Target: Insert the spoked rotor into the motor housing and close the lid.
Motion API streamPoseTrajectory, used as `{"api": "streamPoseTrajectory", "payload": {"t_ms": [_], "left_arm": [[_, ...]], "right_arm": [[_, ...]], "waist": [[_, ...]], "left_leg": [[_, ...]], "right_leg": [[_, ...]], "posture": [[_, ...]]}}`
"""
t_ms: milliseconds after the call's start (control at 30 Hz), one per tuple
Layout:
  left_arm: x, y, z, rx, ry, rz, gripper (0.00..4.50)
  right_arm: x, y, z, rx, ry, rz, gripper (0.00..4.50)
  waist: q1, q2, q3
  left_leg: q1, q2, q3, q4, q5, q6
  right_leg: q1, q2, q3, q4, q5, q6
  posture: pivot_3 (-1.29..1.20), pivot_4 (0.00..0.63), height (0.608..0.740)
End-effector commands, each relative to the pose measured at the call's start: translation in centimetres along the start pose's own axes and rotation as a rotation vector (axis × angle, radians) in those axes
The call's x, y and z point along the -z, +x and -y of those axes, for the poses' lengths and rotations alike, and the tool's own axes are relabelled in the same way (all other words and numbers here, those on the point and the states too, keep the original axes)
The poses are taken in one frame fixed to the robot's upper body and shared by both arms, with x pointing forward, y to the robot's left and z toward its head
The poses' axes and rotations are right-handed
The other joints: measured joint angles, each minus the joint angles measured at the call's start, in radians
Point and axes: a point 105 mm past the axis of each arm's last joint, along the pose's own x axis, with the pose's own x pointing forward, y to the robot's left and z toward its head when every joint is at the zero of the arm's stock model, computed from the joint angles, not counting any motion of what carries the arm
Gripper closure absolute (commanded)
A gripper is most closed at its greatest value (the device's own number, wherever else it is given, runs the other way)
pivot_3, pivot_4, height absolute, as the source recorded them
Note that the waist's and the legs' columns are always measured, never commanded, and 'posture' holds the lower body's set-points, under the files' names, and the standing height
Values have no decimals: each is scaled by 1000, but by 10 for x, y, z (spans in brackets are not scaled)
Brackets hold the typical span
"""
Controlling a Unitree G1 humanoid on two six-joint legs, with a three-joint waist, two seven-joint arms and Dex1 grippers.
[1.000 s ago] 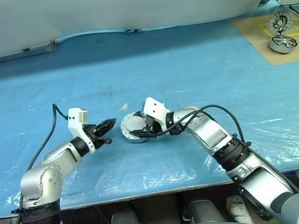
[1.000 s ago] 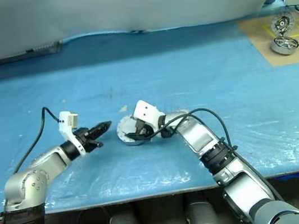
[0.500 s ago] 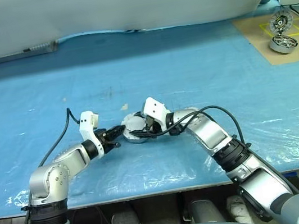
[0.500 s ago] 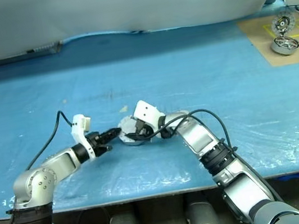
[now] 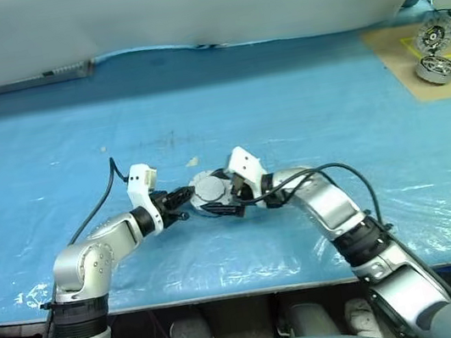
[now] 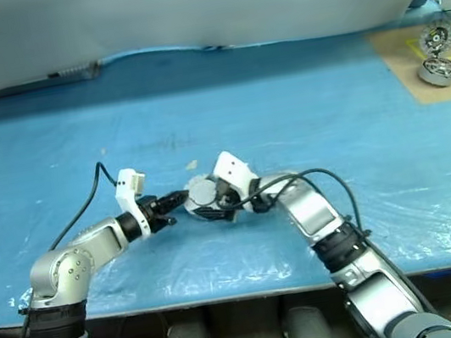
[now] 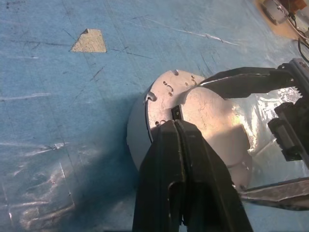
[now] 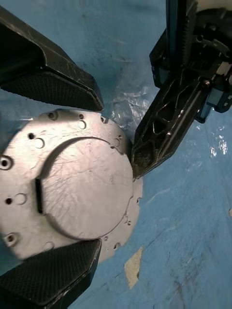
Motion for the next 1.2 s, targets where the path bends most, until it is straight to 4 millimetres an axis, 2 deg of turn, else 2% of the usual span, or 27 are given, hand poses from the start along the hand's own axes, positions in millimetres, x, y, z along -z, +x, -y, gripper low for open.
{"api": "streamPoseTrajectory", "payload": {"t_ms": [33,167,233,300,600,867,967,1067,1200], "left_arm": [[9,0,-5,-16,9,-42,4500],[8,2,-2,7,22,-42,4500],[7,3,-1,15,29,-43,4500],[7,4,0,21,33,-43,4500],[7,6,0,30,40,-43,4500],[10,6,1,34,45,-45,4500],[12,6,2,33,45,-49,4500],[13,5,2,33,43,-49,4500],[15,5,2,34,39,-51,4500]], "right_arm": [[-19,-24,16,87,141,105,21],[-7,-37,28,178,350,96,21],[8,-37,25,186,494,56,21],[16,-35,21,172,589,36,21],[14,-17,2,64,849,52,21],[16,-3,-10,1,948,46,21],[12,-2,-10,-27,980,73,584],[4,-8,-8,-57,1026,124,1695],[4,-13,-8,-69,1060,133,2856]], "waist": [[-1,0,0],[-1,0,0],[0,0,0],[0,1,0],[0,1,1],[0,2,1],[0,2,1],[0,2,1],[1,2,1]], "left_leg": [[-1,0,0,0,0,0],[-4,0,0,-1,0,0],[-4,0,0,-1,0,0],[-4,0,0,-2,0,0],[-4,-1,0,-3,0,0],[-3,-1,0,-6,0,-1],[-3,-1,0,-6,0,-1],[-4,-1,0,-6,0,-1],[-4,-2,0,-7,0,-1]], "right_leg": [[-2,0,0,0,0,-1],[-6,1,0,1,1,-1],[-6,1,0,1,1,-1],[-6,1,0,0,1,-1],[-7,0,0,0,0,-1],[-7,0,0,-1,0,0],[-7,0,0,-1,0,0],[-7,0,0,-1,0,0],[-7,0,1,-1,0,0]], "posture": [[0,150,740],[0,150,740],[0,150,740],[0,150,740],[0,150,740],[0,150,740],[0,150,740],[0,150,740],[0,150,740]]}}
